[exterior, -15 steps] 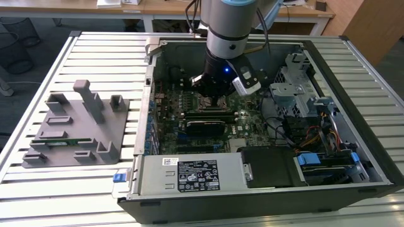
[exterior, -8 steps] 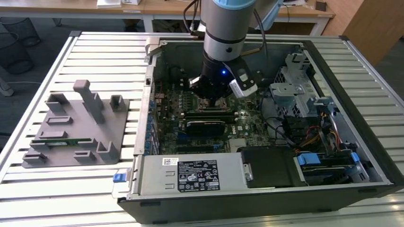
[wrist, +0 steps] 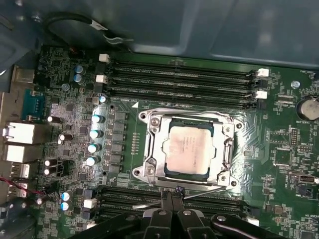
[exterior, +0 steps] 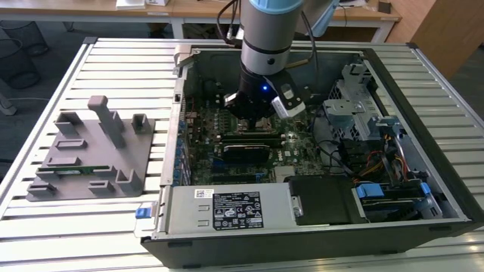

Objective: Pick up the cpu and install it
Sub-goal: 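Install the second cpu locking lever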

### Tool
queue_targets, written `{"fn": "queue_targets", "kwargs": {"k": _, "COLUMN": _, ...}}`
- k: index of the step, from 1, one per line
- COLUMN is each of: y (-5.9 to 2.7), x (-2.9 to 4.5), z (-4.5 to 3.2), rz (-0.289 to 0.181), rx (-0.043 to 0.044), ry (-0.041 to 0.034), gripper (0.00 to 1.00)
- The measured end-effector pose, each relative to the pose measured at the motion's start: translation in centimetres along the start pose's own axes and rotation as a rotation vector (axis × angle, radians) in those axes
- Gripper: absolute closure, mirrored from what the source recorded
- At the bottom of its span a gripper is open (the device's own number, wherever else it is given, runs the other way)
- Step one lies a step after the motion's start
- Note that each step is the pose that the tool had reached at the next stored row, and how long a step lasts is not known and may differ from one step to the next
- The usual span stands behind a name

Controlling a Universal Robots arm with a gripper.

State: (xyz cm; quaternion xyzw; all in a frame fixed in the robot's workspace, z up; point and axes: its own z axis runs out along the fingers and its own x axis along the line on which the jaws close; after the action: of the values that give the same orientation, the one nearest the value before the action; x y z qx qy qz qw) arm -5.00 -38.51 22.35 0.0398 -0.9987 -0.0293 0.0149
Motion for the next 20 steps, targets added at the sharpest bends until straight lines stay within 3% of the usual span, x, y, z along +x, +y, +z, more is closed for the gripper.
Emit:
{"fn": "queue_targets", "kwargs": {"k": 8, "y": -0.03, "x": 0.38, "z": 0.98, "rz": 0.000, "rx": -0.0027, "ry": -0.0001, "gripper": 0.89}}
{"fn": "queue_targets", "kwargs": {"k": 13, "y": -0.10, "x": 1.17, "z": 1.39, "rz": 0.000, "rx": -0.0140, "ry": -0.0010, "gripper": 0.89}}
{"fn": "queue_targets", "kwargs": {"k": 16, "y": -0.21, "x": 1.64, "z": 1.54, "rz": -0.001, "rx": -0.0250, "ry": -0.0019, "gripper": 0.89}}
{"fn": "queue_targets", "kwargs": {"k": 19, "y": -0.43, "x": 1.90, "z": 1.64, "rz": -0.001, "rx": -0.0419, "ry": -0.0033, "gripper": 0.89}}
{"fn": "queue_targets", "kwargs": {"k": 20, "y": -0.63, "x": 1.99, "z": 1.66, "rz": -0.002, "rx": -0.0572, "ry": -0.0045, "gripper": 0.89}}
